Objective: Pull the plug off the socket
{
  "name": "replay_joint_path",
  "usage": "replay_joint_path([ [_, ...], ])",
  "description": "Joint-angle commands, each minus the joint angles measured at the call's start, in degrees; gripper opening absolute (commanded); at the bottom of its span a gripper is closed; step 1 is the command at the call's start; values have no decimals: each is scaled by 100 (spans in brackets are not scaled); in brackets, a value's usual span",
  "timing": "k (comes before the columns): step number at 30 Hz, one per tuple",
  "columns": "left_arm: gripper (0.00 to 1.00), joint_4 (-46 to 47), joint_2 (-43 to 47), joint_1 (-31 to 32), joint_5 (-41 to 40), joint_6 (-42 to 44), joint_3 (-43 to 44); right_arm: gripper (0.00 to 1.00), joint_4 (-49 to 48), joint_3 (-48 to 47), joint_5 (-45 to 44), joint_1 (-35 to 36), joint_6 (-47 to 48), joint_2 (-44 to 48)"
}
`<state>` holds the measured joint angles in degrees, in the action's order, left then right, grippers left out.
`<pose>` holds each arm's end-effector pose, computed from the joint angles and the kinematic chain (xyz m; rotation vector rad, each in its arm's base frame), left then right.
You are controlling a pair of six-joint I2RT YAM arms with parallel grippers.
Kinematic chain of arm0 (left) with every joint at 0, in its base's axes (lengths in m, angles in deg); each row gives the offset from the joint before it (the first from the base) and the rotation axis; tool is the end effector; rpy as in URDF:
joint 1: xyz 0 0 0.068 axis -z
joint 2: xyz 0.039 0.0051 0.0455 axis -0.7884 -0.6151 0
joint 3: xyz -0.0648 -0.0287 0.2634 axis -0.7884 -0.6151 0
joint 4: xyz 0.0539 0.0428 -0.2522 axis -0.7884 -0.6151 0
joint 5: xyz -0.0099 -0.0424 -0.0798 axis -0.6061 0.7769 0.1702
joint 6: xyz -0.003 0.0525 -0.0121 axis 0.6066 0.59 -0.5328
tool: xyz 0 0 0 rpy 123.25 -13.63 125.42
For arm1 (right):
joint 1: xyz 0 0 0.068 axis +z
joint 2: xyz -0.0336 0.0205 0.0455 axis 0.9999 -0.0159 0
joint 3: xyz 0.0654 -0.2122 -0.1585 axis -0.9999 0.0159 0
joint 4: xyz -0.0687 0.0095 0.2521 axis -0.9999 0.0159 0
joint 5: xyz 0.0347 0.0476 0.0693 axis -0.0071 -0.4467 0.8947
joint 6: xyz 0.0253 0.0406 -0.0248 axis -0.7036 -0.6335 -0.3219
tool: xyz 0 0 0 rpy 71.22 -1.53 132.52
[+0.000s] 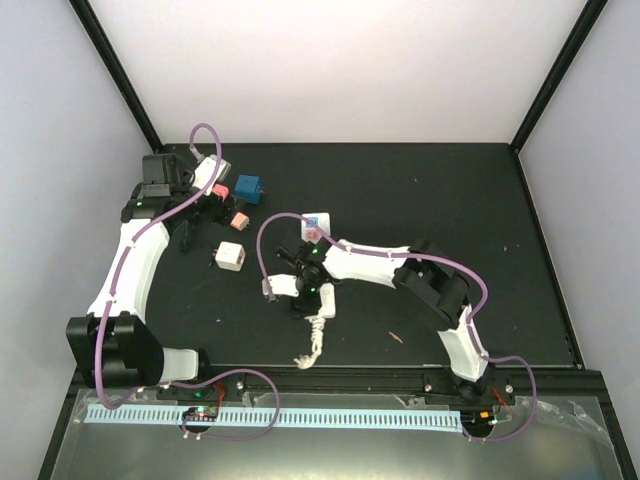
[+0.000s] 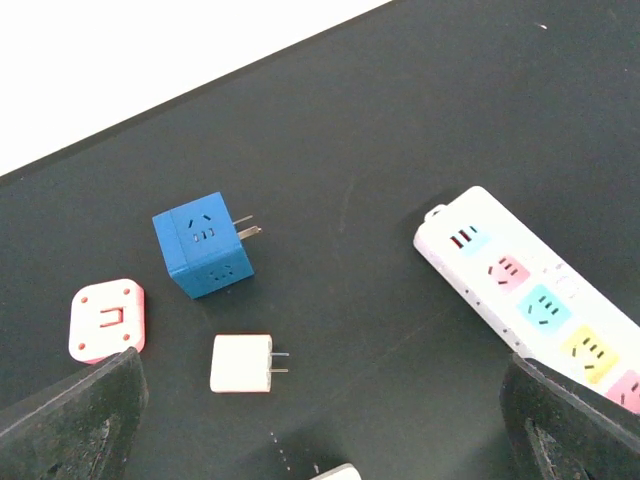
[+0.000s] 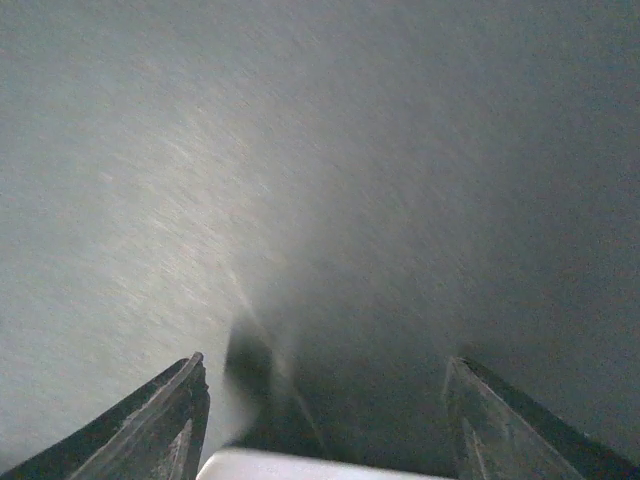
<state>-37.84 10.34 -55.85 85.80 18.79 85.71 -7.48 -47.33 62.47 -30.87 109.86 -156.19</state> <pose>0.2858 0.0020 0.3256 0.6203 2.1220 -0.3110 0.2079 0.3572 0.1503 -2.1851 1.8978 0.5348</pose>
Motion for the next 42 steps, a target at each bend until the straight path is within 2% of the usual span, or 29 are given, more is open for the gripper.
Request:
replay_joint_path([
  [1,99,172,163,-42,172,-75,-21,69,7,205,-600,-384,267,22],
  [7,99,238,148,-47,179,-111,-31,83,8,194,-1189,-603,908,54],
  [9,99,237,156,-55,183,-110,-44,99,9,128,-1391,-668,1074,42],
  [10,99,238,165,-47,184,-104,-55,100,23,60,-1437,-708,1132,28],
  [17,99,306,218,-58,175,-85,-119,100,855,-659,-1277,-1012,2133,-335],
  [23,99,362,368,-57,108,-77,-178,100,1531,-778,-1484,-1322,2872,-504],
  [31,99,446,428,-55,132,-77,-259,100,2081,-1154,-1593,-2036,3111,-738],
  [42,99,458,368,-55,128,-41,-259,100,2067,-760,-1931,-2989,3443,-519],
])
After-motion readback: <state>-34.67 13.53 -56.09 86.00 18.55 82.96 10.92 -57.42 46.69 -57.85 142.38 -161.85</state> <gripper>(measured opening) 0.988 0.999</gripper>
